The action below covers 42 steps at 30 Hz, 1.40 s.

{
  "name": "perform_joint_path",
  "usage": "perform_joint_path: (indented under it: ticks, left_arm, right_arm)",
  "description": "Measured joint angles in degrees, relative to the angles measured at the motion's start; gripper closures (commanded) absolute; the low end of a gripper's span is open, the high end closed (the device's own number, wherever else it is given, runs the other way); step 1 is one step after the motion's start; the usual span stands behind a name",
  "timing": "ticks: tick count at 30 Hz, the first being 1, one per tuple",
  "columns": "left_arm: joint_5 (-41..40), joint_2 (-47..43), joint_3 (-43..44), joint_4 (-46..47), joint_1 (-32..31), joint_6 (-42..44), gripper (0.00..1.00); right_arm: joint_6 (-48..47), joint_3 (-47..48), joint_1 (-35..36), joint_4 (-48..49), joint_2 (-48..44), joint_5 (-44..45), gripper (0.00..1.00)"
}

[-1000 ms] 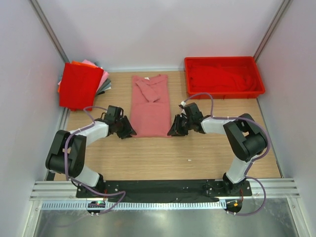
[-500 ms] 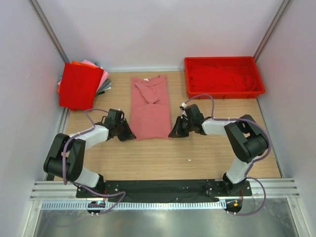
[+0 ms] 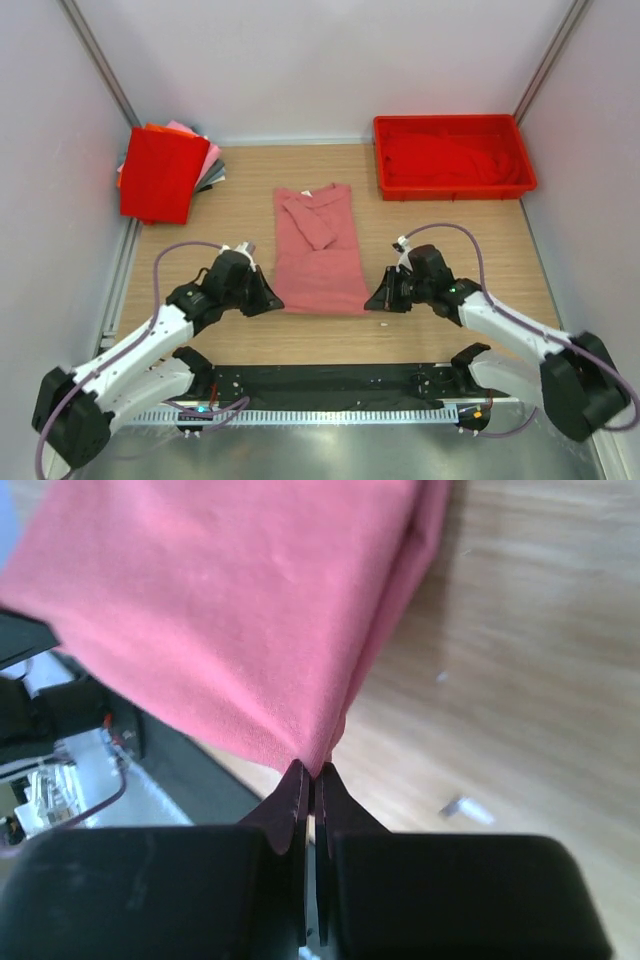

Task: Fold and stack the t-shirts
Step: Fold the tshirt

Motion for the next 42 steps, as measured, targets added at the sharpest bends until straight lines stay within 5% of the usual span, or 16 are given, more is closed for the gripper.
perform_joint_path:
  ticks: [5, 9, 20, 29, 31, 32, 33, 34, 36, 37, 39, 42]
  left_arm:
    - [-0.90, -9.60, 0.48, -6.91, -0.72, -3.28, 1.00]
    - [-1.36, -7.98, 5.03, -10.25, -0.87, -4.11, 1.00]
    - [-5.53, 11.06, 26.69, -15.63, 0.00, 0.96, 1.00]
    - [-0.02, 27.04, 37.75, -15.67, 10.03, 6.21, 0.93]
    - [3.19, 34.95, 44.74, -16.72, 14.21, 7.48, 0.85]
    - [4.52, 40.37, 49.57, -17.03, 16.15, 8.26, 0.81]
    - [6.43, 46.45, 56.39, -18.40, 17.99, 9.03, 0.55]
    - [7.93, 52.09, 63.14, -20.02, 19.19, 9.29, 0.46]
    - [11.30, 69.09, 83.23, -22.56, 22.03, 11.43, 0.28]
    - [12.46, 77.31, 93.92, -24.26, 23.08, 12.33, 0.01]
    - [14.03, 91.78, 113.02, -28.63, 24.55, 13.00, 0.00]
    - [15.89, 96.74, 112.52, -30.27, 25.97, 12.92, 0.00]
  right_arm:
    - [2.08, 0.26, 0.79, -6.71, -15.26, 0.00, 0.98]
    - [2.54, 5.11, 0.90, -11.89, -16.17, 0.98, 0.99]
    - [-2.25, 22.84, 0.26, -18.99, 0.52, 9.18, 0.98]
    - [-6.32, 39.19, -4.48, -20.92, 18.53, 10.01, 0.99]
    - [-7.41, 48.24, -6.34, -22.84, 27.91, 9.88, 0.98]
    - [-7.82, 52.85, -7.04, -22.60, 32.28, 9.90, 0.88]
    - [-8.70, 64.00, -7.98, -26.03, 41.66, 9.92, 0.49]
    - [-8.81, 68.65, -8.81, -26.29, 45.66, 9.97, 0.33]
    - [-9.77, 89.33, -10.54, -30.88, 60.85, 10.10, 0.19]
    - [-10.19, 97.42, -11.19, -31.17, 66.60, 9.94, 0.18]
    - [-10.49, 115.01, -12.59, -33.62, 78.44, 8.98, 0.17]
    - [-10.47, 114.64, -14.03, -35.21, 79.49, 8.04, 0.17]
